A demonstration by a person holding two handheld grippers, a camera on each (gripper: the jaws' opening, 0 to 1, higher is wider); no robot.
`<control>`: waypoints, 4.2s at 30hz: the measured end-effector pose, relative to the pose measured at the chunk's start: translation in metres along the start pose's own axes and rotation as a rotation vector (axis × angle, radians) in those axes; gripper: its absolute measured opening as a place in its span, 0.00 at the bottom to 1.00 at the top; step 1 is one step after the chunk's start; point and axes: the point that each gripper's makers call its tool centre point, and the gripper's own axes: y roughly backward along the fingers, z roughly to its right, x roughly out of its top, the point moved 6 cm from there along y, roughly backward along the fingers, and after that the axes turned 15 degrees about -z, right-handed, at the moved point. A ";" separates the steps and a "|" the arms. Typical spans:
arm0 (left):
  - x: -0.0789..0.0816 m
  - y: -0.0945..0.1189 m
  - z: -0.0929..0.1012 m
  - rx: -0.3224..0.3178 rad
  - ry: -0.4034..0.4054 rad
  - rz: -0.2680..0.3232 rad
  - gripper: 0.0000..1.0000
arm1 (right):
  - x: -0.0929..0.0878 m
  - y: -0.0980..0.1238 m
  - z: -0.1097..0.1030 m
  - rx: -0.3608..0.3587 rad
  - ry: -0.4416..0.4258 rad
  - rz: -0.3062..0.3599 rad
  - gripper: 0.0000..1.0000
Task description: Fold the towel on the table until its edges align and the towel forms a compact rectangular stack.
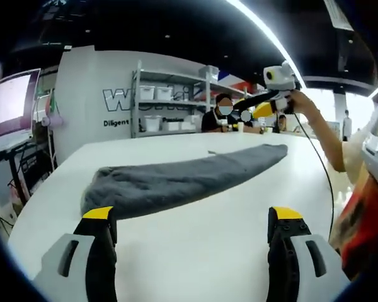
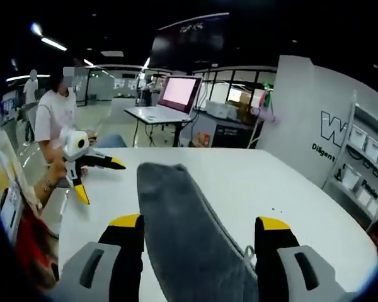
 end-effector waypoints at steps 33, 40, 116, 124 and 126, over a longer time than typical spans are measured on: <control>-0.002 0.013 -0.009 0.043 0.050 -0.003 0.98 | -0.005 -0.181 0.024 0.229 -0.024 -0.260 0.15; -0.003 0.016 -0.009 0.050 0.055 -0.003 0.97 | -0.015 -0.192 0.022 0.270 -0.028 -0.303 0.11; -0.006 0.030 0.015 0.034 0.125 -0.007 0.96 | -0.070 -0.051 0.061 -0.001 -0.235 -0.230 0.99; -0.003 0.025 0.023 0.028 0.123 -0.018 0.96 | -0.107 -0.009 0.078 -0.019 -0.308 -0.209 0.99; -0.002 0.024 0.025 0.027 0.120 -0.019 0.96 | -0.117 0.002 0.084 -0.041 -0.317 -0.210 0.99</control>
